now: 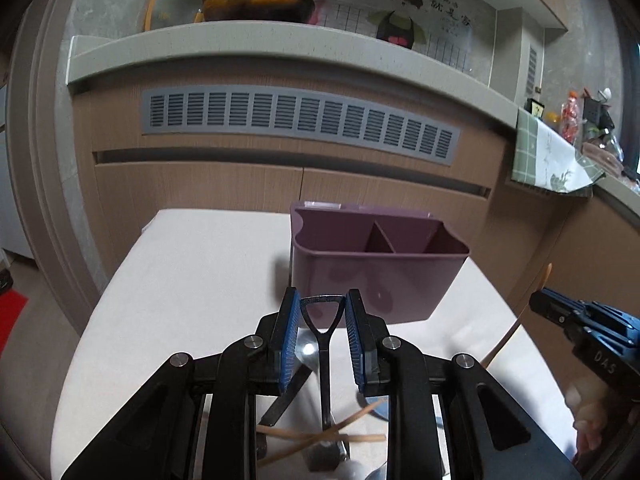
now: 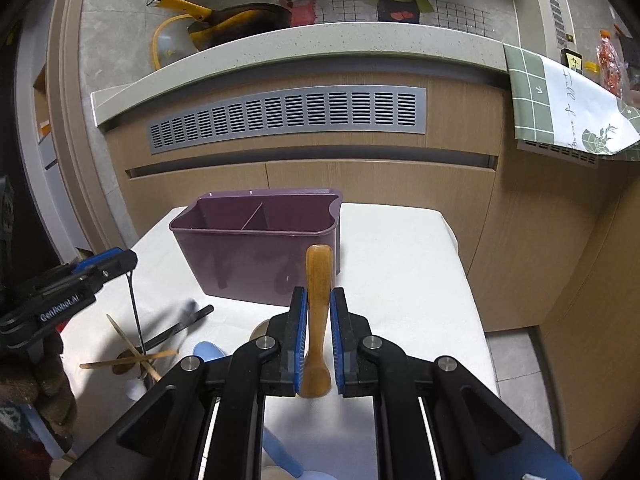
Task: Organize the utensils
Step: 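Grasp the white-ball-handled spoon with the left tool, then lower the white-ball spoon into the holder with the left tool while the right drops the wooden spoon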
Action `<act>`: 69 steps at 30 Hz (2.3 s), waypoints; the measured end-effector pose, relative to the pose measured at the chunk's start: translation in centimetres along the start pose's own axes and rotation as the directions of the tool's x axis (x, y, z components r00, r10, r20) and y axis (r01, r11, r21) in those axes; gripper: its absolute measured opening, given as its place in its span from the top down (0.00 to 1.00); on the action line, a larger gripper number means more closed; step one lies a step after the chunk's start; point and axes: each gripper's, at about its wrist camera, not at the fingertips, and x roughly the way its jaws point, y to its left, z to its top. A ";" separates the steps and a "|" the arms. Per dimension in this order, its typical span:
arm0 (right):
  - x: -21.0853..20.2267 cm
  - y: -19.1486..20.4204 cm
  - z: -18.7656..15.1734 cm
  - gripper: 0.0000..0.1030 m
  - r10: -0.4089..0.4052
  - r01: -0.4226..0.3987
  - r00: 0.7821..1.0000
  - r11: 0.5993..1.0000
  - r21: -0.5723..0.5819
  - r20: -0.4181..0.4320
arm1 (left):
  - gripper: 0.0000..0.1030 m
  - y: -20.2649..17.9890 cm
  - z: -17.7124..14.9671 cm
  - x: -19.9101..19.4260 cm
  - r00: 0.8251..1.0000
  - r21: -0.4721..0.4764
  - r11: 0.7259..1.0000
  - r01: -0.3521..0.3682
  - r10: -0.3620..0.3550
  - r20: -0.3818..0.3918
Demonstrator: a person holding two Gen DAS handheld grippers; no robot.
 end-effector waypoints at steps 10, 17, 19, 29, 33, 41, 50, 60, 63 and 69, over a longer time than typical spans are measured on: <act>-2.1 -0.1 2.4 0.90 -0.010 0.010 0.996 1.000 0.004 0.094 | 1.00 -0.8 5.4 -5.8 0.978 0.040 0.996 0.080 -0.086 0.192; -7.0 0.8 9.3 0.90 0.024 -0.008 0.965 0.998 -0.059 0.263 | 1.00 -1.1 12.1 -9.4 0.944 0.052 0.987 0.151 -0.160 0.289; -7.5 0.8 10.5 0.90 0.026 -0.009 0.959 0.998 -0.061 0.283 | 1.00 -0.4 12.2 -9.4 0.946 0.028 0.989 0.147 -0.149 0.288; -3.0 0.1 6.9 0.90 0.024 -0.019 0.994 0.999 -0.042 0.106 | 0.78 4.2 4.6 0.4 0.976 -0.138 0.974 0.177 -0.192 -0.106; -1.8 -0.3 5.6 0.90 0.026 -0.024 0.998 0.999 -0.028 0.064 | 0.66 2.7 -0.4 3.8 0.942 -0.137 0.972 0.193 -0.223 -0.251; -1.6 -1.0 3.4 0.90 0.026 -0.025 0.999 1.000 -0.011 0.032 | 0.66 -1.1 -8.0 3.2 0.934 0.021 0.991 0.131 -0.116 -0.337; -1.3 -0.7 2.9 0.90 0.037 -0.036 0.999 0.999 -0.007 0.024 | 0.78 -2.4 -8.2 4.3 0.927 0.072 0.990 0.123 -0.089 -0.365; -2.1 -0.5 3.3 0.90 0.025 -0.024 0.998 1.000 -0.013 0.055 | 0.78 -2.0 -2.9 -1.0 0.991 0.120 0.990 0.074 -0.060 -0.121; -2.3 -0.3 3.5 0.90 0.026 -0.025 0.998 1.000 -0.019 0.061 | 0.78 -1.7 -0.7 -1.4 0.994 0.112 0.990 0.081 -0.072 -0.078; -2.3 -0.2 3.8 0.90 0.025 -0.023 0.998 0.999 -0.029 0.064 | 0.78 -0.8 1.8 -1.5 0.996 0.080 0.993 0.084 -0.081 -0.048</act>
